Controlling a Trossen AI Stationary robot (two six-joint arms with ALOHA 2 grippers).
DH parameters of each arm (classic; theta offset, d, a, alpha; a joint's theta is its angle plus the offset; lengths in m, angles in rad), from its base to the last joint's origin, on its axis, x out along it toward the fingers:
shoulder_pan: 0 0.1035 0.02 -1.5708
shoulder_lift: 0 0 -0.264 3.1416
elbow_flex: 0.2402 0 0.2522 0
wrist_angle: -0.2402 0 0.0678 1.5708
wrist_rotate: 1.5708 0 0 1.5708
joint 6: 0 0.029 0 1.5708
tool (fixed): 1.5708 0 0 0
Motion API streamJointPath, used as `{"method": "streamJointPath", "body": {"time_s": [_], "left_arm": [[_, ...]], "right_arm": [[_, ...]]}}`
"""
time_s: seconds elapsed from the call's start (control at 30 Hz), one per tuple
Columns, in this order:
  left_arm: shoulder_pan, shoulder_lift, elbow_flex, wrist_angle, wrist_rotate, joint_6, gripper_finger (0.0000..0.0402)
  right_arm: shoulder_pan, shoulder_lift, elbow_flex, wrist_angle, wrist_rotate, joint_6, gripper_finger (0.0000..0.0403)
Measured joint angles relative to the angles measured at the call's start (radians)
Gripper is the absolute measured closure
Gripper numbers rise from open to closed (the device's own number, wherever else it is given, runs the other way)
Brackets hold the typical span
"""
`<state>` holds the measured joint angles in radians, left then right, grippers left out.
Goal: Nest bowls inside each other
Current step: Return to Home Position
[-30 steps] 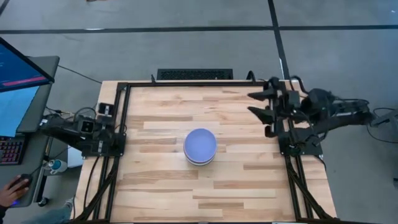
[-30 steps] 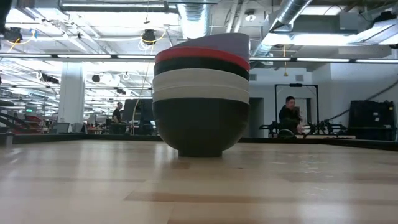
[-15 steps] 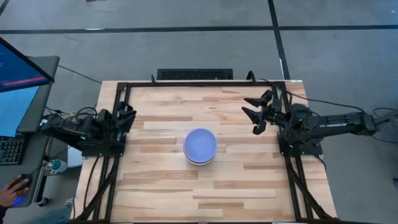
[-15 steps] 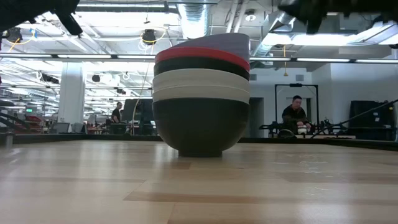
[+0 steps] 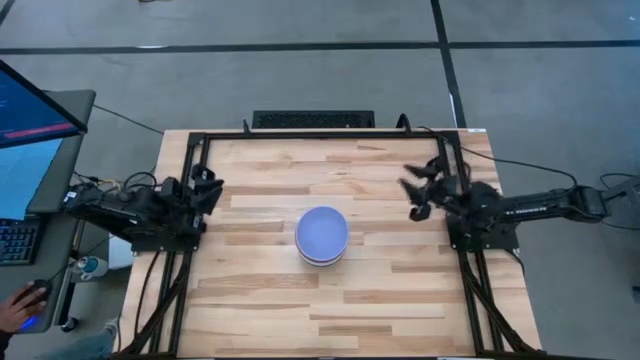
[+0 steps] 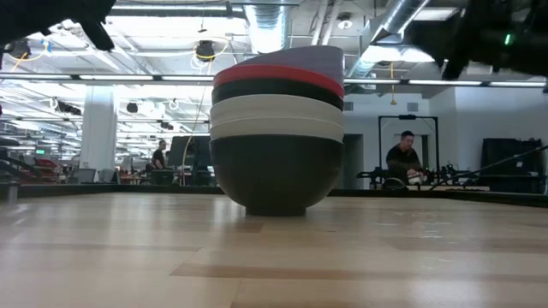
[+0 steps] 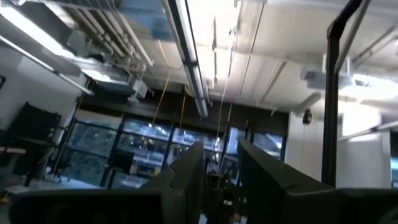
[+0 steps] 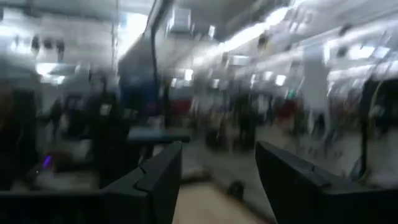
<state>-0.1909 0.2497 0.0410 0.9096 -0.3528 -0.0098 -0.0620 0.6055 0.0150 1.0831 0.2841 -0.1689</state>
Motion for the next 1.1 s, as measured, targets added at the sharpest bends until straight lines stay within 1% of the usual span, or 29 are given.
{"method": "streamJointPath", "body": {"time_s": [0.07, 0.13, 0.27, 0.4, 0.53, 0.6, 0.7, 0.73, 0.83, 1.1], "left_arm": [[0.0, 0.0, 0.0, -0.035, 0.002, -0.001, 0.0313], [0.0, -0.001, 0.0, -0.098, 0.002, -0.001, 0.0313], [0.0, -0.001, 0.0, -0.224, 0.001, -0.001, 0.0313], [0.0, 0.0, 0.0, -0.398, 0.002, -0.002, 0.0313], [0.0, 0.001, 0.0, -0.615, 0.002, -0.002, 0.0313], [0.0, 0.0, 0.0, -0.727, 0.002, -0.002, 0.0313], [0.0, 0.0, 0.0, -0.914, 0.003, -0.002, 0.0313], [0.0, 0.003, 0.006, -0.942, 0.006, -0.001, 0.0313], [0.0, 0.034, 0.013, -0.953, 0.02, 0.017, 0.0313], [0.0, 0.034, 0.016, -0.981, 0.031, 0.0, 0.0313]], "right_arm": [[0.005, -0.012, -0.006, -0.155, 0.006, 0.051, 0.0175], [0.013, -0.02, -0.003, -0.255, 0.005, 0.111, 0.0175], [0.023, -0.009, -0.005, -0.511, 0.004, 0.195, 0.0175], [0.022, 0.005, -0.004, -0.757, 0.005, 0.223, 0.0174], [0.022, 0.011, -0.004, -0.97, 0.005, 0.222, 0.0175], [0.022, 0.011, -0.004, -1.043, 0.004, 0.222, 0.0174], [0.022, 0.034, -0.003, -1.023, -0.001, 0.222, 0.0175], [0.022, 0.035, -0.003, -1.02, 0.0, 0.222, 0.0175], [0.022, 0.038, -0.002, -1.024, 0.001, 0.222, 0.0174], [0.022, 0.037, -0.002, -1.024, 0.001, 0.222, 0.0174]]}}
